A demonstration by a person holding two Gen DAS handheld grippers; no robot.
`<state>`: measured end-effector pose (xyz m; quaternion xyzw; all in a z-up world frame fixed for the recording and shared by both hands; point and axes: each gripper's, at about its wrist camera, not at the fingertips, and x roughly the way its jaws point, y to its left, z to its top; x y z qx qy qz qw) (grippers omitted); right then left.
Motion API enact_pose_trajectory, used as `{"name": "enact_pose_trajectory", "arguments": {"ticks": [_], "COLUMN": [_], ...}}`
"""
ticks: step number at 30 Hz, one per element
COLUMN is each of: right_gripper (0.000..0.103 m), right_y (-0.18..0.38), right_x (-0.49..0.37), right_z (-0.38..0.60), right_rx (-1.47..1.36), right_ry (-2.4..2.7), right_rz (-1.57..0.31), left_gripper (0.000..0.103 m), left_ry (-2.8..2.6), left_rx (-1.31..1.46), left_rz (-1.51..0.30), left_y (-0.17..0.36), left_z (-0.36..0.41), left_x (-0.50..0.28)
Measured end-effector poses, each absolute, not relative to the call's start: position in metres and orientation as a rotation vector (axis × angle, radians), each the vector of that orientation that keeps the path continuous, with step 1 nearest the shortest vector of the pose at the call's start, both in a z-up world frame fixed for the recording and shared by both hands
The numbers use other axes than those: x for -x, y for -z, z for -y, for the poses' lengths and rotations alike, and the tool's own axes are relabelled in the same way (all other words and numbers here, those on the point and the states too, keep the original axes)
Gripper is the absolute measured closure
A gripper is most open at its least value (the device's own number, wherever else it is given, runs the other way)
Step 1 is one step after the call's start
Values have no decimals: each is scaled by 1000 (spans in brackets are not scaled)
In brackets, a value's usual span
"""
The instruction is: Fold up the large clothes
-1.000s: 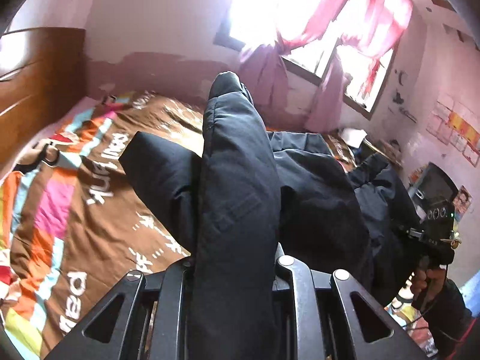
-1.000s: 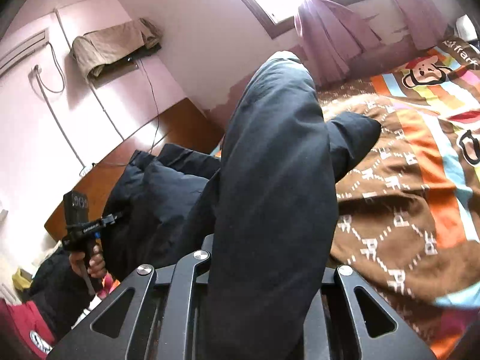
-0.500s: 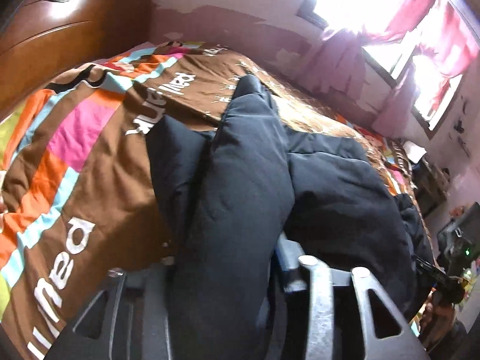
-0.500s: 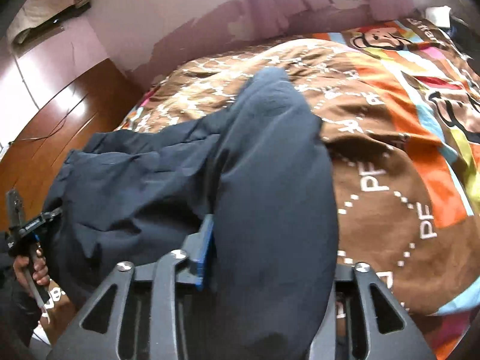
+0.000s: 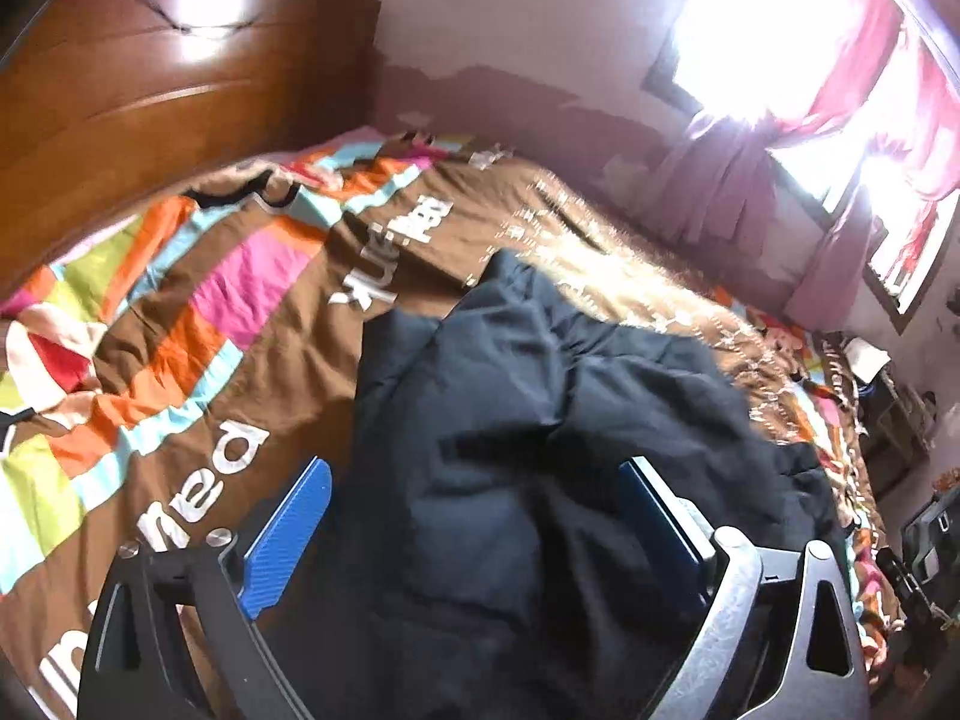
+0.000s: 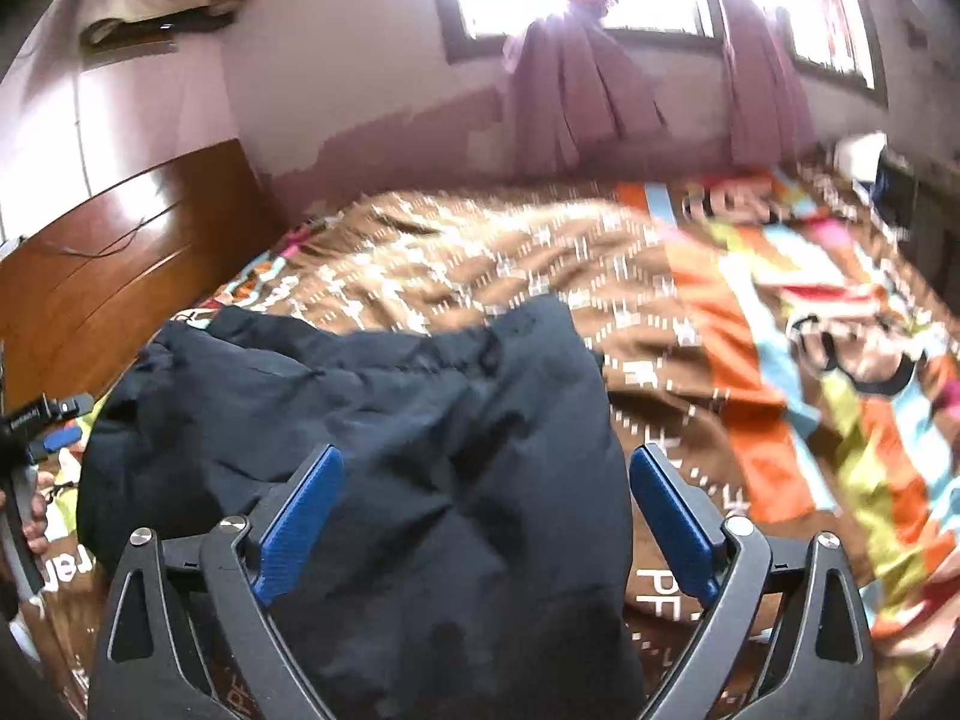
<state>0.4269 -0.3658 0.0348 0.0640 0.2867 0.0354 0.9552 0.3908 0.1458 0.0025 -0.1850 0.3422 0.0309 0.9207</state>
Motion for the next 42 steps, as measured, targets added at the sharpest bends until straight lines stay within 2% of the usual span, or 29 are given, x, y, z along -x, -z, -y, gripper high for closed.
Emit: {"name": "enact_pose_trajectory", "arguments": {"ticks": [10, 18, 42], "right_gripper": [5, 2, 1], "right_y": [-91, -124, -156], "right_x": [-372, -316, -160], "right_z": [347, 337, 292], "right_rx": [-109, -82, -25], "right_ry": [-115, -124, -148], "right_rz": [-465, -354, -157], "left_gripper": [0, 0, 0], "left_ry": [49, 64, 55], "left_rx": [333, 232, 56], "left_rz": [-650, -528, -302], "left_y": [-54, -88, -133], "left_z": [-114, -91, -45], "left_x": [-332, -274, -122]}}
